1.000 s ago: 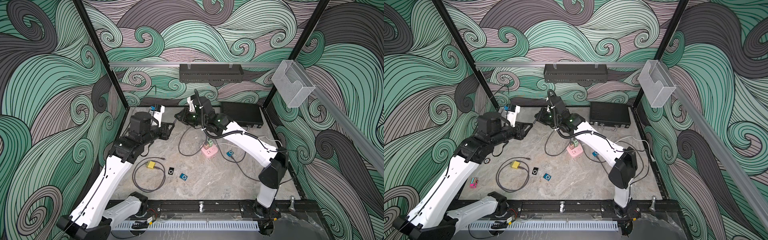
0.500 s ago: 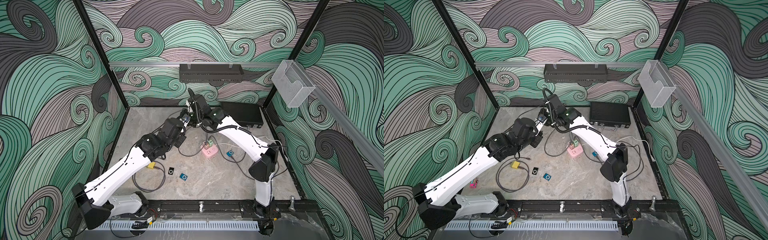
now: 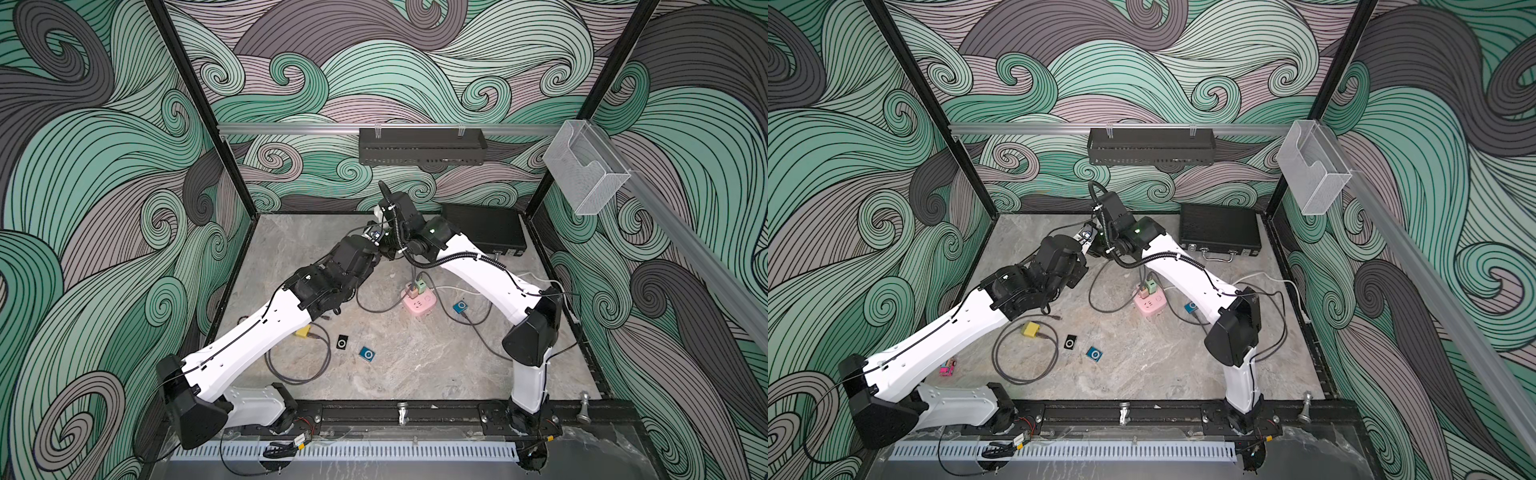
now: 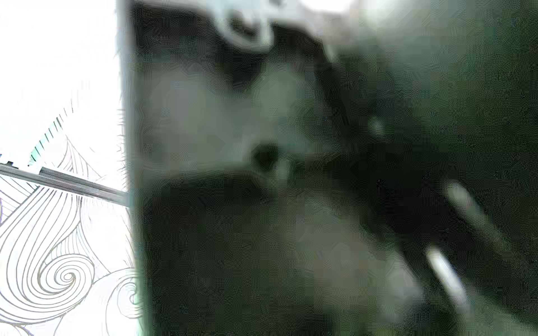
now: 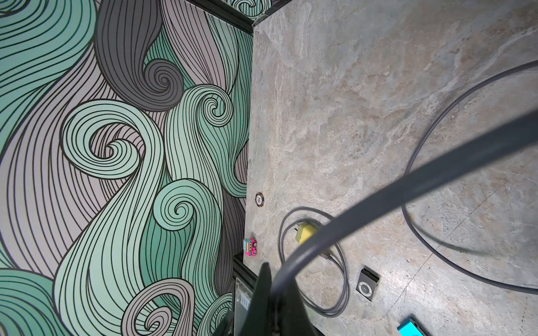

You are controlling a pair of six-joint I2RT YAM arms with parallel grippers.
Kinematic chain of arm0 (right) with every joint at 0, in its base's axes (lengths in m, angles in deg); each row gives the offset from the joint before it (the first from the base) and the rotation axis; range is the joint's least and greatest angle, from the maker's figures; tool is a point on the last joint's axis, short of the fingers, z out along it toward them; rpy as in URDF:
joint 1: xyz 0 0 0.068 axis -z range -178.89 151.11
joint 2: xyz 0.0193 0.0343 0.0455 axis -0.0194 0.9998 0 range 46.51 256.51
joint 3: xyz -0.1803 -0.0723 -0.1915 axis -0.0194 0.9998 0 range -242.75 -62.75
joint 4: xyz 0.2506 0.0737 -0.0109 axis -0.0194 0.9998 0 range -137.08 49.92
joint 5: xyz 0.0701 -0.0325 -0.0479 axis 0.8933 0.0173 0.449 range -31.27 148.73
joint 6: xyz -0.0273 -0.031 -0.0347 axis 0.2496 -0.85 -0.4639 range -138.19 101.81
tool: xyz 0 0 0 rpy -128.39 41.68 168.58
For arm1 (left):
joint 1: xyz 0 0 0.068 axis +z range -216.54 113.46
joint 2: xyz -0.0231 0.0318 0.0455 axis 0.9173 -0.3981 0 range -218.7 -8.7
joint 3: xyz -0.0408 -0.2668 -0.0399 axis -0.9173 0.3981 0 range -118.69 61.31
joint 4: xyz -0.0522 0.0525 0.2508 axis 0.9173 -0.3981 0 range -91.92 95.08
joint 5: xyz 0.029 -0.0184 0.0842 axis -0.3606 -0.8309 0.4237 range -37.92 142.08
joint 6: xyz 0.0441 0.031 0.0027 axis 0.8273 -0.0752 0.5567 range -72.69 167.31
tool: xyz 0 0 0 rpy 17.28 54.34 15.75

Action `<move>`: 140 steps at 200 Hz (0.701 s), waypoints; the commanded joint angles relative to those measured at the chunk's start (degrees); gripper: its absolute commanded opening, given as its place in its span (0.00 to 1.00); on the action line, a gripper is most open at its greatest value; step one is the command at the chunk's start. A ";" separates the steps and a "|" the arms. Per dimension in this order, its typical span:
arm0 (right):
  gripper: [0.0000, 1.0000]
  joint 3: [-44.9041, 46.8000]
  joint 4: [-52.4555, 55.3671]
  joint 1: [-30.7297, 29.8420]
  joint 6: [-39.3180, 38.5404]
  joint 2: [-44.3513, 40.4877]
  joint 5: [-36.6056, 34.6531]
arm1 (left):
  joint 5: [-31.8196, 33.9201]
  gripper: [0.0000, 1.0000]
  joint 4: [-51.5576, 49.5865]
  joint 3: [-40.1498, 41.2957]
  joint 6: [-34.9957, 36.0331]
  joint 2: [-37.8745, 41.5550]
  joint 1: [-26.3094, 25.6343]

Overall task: Charge mp3
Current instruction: Pick up the charging cable from the center of the board.

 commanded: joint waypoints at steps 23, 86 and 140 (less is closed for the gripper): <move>0.00 2.22 -3.93 -0.12 3.11 -4.54 3.85 | 0.46 0.11 3.32 1.71 -1.22 1.42 0.36; 0.00 5.24 -4.69 1.06 4.57 -6.49 2.06 | -23.35 0.17 -4.17 -0.84 -12.32 5.87 11.16; 0.00 2.32 -1.29 1.30 7.39 -3.49 1.82 | -35.13 0.26 -3.36 2.18 -11.20 8.08 12.98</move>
